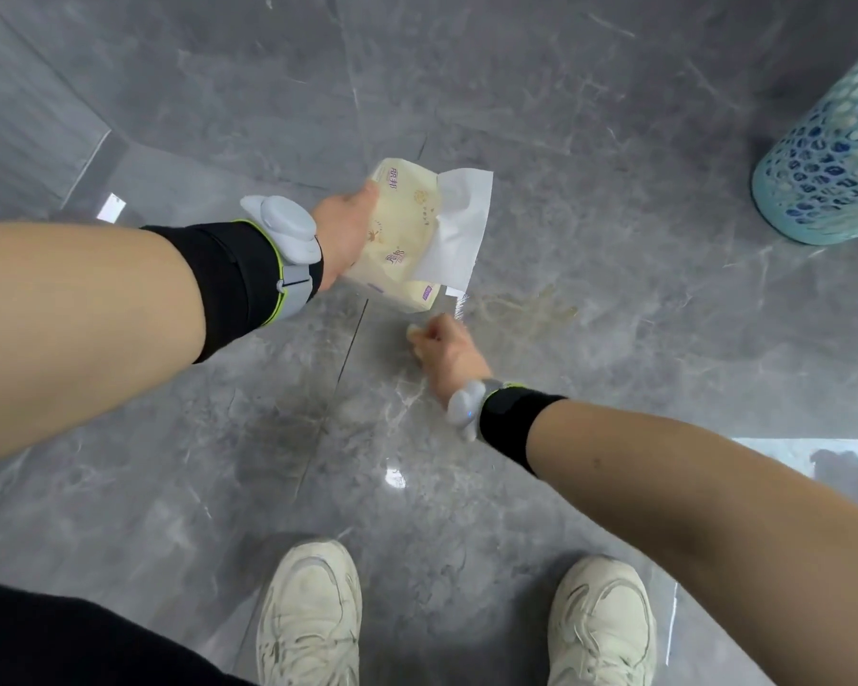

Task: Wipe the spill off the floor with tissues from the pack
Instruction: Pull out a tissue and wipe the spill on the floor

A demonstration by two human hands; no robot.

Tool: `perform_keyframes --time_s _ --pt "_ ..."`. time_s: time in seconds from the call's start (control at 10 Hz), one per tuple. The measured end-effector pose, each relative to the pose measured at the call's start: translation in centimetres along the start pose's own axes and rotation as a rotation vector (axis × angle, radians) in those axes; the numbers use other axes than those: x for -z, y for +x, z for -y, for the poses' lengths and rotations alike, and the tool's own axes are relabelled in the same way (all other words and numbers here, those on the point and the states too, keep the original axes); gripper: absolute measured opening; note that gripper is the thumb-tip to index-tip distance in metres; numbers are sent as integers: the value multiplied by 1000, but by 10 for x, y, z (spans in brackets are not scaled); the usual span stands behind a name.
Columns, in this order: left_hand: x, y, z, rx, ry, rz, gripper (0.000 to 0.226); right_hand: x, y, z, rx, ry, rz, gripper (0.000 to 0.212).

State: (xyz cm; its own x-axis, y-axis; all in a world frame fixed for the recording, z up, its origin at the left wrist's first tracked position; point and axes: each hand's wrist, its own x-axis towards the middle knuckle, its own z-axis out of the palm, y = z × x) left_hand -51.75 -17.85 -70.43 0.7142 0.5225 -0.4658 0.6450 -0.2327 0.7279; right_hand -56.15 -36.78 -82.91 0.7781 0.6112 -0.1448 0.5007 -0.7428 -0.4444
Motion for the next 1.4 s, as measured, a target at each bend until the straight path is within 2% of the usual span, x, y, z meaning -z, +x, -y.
perform_keyframes --time_s 0.1,0.2,0.3,0.4,0.5,0.6,0.7,0.8,0.9,1.0,1.1,1.2,1.3,1.4 --pt "3 3 2 24 -23 10 44 -25 -29 26 166 185 132 16" --pt "1 5 2 28 -20 2 45 -28 -37 24 275 168 148 19" --pt "-3 9 6 19 -19 -9 43 -11 -19 4 205 98 89 18" --pt "-9 11 3 49 -47 3 45 29 12 -39 -59 21 -14 11" --pt "-11 12 2 68 -86 19 42 62 28 -82 -236 37 -100 23" --pt "-10 12 3 80 -71 26 44 88 25 -133 -425 -34 -251 13" --pt "-8 12 2 78 -66 21 45 91 18 -145 -421 -21 -277 22" --pt "-9 11 -1 83 -74 14 46 77 -3 -122 -352 43 -311 22" --pt "-12 11 -4 83 -77 1 44 62 -34 -79 -183 139 -186 21" --pt "-15 10 -6 88 -57 -7 45 46 -63 -48 -107 246 -36 20" --pt "-18 3 -13 71 -51 9 48 31 -83 -30 18 215 174 26" --pt "-20 -1 -16 60 -48 19 48 24 -85 -11 117 206 215 27" --pt "-20 -3 -15 52 -23 26 49 -7 -85 25 71 325 218 13" --pt "-13 -5 -11 41 13 8 50 -34 -88 54 253 220 218 30"
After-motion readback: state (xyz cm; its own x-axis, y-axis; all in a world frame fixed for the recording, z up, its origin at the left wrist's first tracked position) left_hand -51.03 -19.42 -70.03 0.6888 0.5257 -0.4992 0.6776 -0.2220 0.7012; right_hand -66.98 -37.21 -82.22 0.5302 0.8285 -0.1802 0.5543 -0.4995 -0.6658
